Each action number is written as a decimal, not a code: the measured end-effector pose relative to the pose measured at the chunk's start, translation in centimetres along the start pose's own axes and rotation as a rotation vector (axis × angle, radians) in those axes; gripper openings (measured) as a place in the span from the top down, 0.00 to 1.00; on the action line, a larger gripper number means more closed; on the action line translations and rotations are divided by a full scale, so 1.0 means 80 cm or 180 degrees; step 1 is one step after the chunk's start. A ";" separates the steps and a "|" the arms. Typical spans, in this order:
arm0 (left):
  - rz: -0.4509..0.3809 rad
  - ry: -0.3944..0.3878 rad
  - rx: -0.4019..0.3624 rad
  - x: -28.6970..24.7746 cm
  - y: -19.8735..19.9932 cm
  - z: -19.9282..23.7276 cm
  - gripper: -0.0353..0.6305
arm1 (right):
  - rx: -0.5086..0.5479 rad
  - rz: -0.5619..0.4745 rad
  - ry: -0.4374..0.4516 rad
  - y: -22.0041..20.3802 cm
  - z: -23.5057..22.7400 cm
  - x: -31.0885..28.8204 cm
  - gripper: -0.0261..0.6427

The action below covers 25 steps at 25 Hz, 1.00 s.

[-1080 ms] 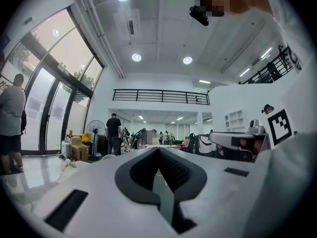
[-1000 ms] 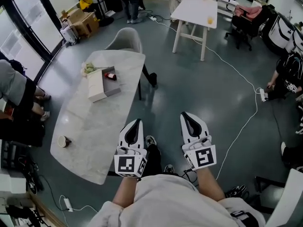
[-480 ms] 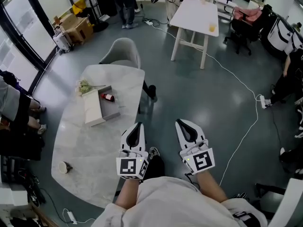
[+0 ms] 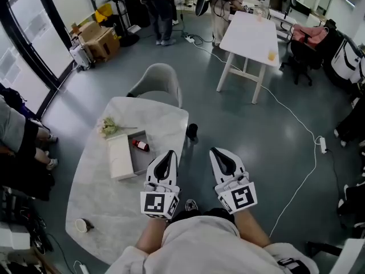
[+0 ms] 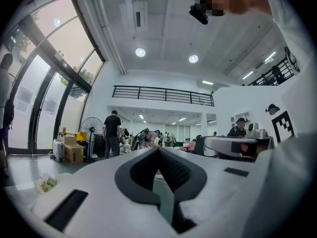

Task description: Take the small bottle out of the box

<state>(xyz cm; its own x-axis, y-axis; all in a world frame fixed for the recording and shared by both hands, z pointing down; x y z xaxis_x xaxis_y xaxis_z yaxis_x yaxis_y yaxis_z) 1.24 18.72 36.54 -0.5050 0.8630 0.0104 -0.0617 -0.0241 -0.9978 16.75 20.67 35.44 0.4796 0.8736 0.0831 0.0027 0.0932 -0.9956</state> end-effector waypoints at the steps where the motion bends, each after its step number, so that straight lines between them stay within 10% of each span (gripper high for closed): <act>1: 0.0001 0.0016 -0.0003 -0.008 0.001 0.011 0.91 | -0.0008 -0.0001 0.0017 -0.002 -0.002 -0.015 0.92; 25: 0.0018 0.1401 0.0072 -0.261 -0.009 0.163 0.91 | -0.0116 -0.0118 0.1520 -0.040 -0.164 -0.355 0.92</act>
<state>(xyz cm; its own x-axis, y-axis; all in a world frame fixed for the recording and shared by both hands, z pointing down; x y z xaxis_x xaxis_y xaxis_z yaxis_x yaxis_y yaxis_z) 0.59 -5.91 37.89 -0.0909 0.9954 -0.0287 -0.0813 -0.0361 -0.9960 14.64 -10.71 35.73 0.8280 0.5521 0.0985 0.0542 0.0960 -0.9939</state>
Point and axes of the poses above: the fingertips, and each gripper's own axes: x backward along the fingers, z to its left, y out of its top, the point moved 4 cm from there along x, backward along the fingers
